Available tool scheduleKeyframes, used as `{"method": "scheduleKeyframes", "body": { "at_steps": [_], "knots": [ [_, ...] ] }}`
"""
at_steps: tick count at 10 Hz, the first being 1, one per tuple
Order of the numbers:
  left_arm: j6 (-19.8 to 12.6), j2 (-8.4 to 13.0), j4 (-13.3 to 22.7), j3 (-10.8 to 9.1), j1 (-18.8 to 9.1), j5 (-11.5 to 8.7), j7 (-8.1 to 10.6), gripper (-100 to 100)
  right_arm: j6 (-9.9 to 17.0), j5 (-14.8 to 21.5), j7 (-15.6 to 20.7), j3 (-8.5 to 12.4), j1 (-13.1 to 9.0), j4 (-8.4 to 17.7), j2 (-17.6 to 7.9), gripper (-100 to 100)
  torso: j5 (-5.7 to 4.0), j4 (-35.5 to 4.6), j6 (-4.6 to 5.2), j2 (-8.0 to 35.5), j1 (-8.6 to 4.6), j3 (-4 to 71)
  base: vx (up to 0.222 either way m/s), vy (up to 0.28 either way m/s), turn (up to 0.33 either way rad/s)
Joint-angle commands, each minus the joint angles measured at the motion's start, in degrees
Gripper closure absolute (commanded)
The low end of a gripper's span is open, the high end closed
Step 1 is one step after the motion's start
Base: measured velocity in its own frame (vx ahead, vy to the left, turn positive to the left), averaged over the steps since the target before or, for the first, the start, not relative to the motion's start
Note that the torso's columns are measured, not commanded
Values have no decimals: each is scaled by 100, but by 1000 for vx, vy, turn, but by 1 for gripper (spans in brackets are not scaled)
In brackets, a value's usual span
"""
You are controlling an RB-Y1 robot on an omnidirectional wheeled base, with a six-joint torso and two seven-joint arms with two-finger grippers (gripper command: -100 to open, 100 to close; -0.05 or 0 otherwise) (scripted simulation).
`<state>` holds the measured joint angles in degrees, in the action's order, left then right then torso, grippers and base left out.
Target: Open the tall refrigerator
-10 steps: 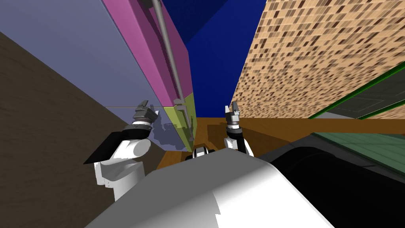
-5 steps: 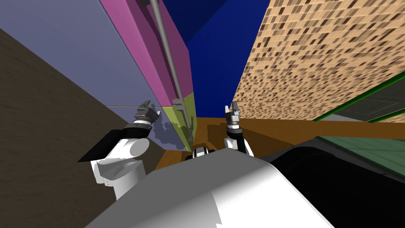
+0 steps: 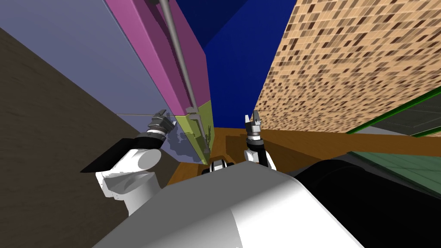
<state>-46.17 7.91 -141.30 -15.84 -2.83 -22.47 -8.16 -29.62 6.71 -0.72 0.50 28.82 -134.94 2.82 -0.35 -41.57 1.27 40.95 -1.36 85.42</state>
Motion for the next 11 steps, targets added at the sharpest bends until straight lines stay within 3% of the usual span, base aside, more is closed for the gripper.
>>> {"method": "scheduleKeyframes", "body": {
  "at_steps": [1, 5, 8, 9, 11],
  "knots": [
    [-443, -125, -28, 82, -162, -147, -7, -100, 0, 0, 0, 0, 0, 0, 0, 0, -3, -4, -2, -1, -3, 1, 4, -54, 81],
    [-1027, -405, -444, 5, -379, -278, -9, -100, 0, 0, 0, -1, 0, 0, 1, 0, 0, -46, -44, -17, 79, 27, -19, -93, 41],
    [-1192, -616, -749, -17, -440, -316, -10, -100, 0, 0, 0, 0, 1, 0, 0, 0, -7, -83, -66, 33, 88, -3, 8, -26, 24],
    [-1295, -553, -667, -65, -311, -342, -6, -100, 0, 0, 0, 1, 0, 0, -1, 0, -18, -98, -56, 45, 75, -5, -15, 9, 43],
    [-1396, -543, -551, -161, -528, -271, 104, -100, 0, 0, 0, 0, 0, 0, 0, 0, 7, -69, -81, 51, 98, -22, 35, 21, 54]
  ]
}}
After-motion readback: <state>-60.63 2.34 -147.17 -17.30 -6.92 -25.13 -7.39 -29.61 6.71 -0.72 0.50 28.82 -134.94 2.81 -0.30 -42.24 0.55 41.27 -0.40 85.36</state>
